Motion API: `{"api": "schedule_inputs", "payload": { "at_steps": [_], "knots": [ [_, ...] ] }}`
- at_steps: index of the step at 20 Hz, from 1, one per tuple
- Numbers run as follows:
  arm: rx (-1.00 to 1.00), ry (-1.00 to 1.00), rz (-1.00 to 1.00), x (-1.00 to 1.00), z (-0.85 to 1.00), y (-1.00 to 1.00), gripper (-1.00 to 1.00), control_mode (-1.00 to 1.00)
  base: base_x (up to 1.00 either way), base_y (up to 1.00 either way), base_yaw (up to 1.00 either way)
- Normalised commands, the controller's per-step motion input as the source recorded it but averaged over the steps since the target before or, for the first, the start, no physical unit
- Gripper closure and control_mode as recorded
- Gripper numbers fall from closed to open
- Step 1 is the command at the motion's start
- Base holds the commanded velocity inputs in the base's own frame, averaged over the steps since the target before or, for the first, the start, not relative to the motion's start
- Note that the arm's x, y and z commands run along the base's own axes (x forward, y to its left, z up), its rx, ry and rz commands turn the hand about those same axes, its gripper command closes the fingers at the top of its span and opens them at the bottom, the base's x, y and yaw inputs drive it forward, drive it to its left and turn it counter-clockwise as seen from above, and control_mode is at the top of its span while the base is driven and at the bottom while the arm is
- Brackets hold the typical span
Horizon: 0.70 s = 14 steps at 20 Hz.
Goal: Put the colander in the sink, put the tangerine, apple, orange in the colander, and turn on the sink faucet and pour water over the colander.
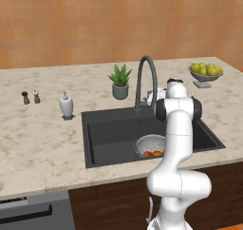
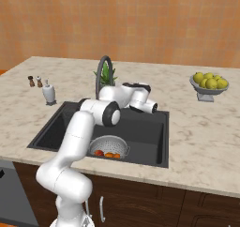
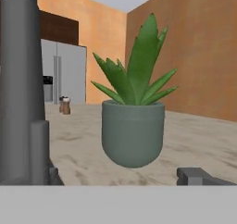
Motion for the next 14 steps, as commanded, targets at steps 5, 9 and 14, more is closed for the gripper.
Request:
{"api": "schedule_inputs", "payload": {
  "at_steps": [5, 9, 14],
  "knots": [
    [0.02, 0.0, -0.02, 0.15, -0.01, 0.0, -1.0, -1.0, 0.0, 0.0, 0.0],
    [0.02, 0.0, -0.05, 0.14, 0.0, 0.0, -1.0, -1.0, 0.0, 0.0, 0.0],
    [0.01, 0.02, -0.09, 0.03, 0.01, 0.0, 1.0, -1.0, 0.0, 0.0, 0.0]
  ]
}}
